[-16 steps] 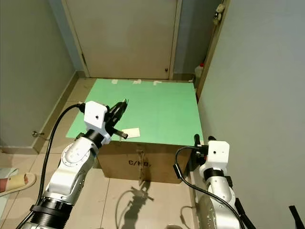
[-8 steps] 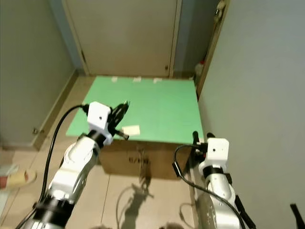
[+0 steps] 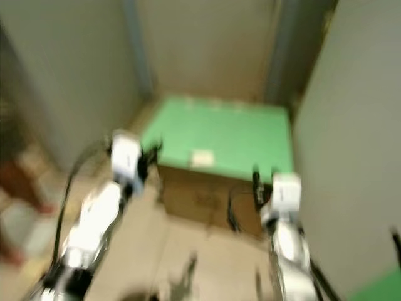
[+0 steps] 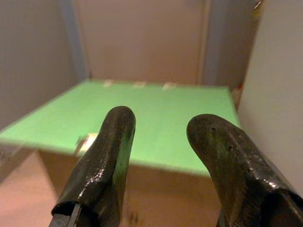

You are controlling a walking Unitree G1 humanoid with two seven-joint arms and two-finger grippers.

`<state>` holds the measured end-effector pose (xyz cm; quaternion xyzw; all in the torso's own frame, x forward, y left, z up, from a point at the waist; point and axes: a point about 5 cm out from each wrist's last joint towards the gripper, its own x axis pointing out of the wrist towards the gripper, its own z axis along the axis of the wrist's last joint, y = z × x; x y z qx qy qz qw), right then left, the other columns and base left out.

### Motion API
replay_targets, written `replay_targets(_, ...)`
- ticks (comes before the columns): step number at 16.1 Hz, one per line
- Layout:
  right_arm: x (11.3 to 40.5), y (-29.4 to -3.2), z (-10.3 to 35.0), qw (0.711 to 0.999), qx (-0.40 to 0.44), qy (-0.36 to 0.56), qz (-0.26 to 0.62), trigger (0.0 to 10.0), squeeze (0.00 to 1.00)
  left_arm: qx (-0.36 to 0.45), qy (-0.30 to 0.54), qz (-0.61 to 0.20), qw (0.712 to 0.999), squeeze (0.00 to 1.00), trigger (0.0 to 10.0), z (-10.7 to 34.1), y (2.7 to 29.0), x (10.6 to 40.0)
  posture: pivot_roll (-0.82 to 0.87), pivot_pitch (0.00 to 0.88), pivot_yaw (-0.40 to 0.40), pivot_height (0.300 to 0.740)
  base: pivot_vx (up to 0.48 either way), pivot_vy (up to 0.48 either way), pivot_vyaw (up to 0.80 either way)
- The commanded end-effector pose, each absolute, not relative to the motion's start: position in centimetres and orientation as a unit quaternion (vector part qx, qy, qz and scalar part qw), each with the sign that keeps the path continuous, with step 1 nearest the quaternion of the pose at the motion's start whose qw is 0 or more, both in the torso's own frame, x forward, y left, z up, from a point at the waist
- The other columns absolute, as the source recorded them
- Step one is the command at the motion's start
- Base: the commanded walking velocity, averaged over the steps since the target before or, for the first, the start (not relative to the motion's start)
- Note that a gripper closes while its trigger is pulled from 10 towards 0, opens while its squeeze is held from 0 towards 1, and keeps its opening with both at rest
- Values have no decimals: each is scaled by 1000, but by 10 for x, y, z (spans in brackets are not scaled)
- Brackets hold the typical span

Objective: Hang keys on a hook

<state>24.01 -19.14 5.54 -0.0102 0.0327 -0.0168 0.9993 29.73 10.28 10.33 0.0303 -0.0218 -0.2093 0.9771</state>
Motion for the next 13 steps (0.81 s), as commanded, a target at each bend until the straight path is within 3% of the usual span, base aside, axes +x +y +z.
replay_targets(1, 243, -190, 58, 999, -9, 30, -14, 10000, 0, 37, -43, -215, 975, 0, 10000, 115, 100, 303, -171, 0, 24, 736, 0, 0, 0)
replay_targets(4, 244, -189, 59, 999, -12, 34, -8, 10000, 0, 39, -41, -217, 974, 0, 10000, 114, 99, 304, -173, 0, 25, 736, 0, 0, -421)
replay_targets(10, 241, -187, 57, 999, -14, 40, 6, 10000, 0, 33, -16, -240, 970, 0, 10000, 109, 101, 303, -176, 0, 28, 736, 0, 0, -746)
replay_targets(13, 242, -184, 59, 999, -10, 37, 22, 10000, 0, 51, -10, -243, 969, 0, 10000, 115, 116, 316, -171, 0, 30, 736, 0, 0, -710)
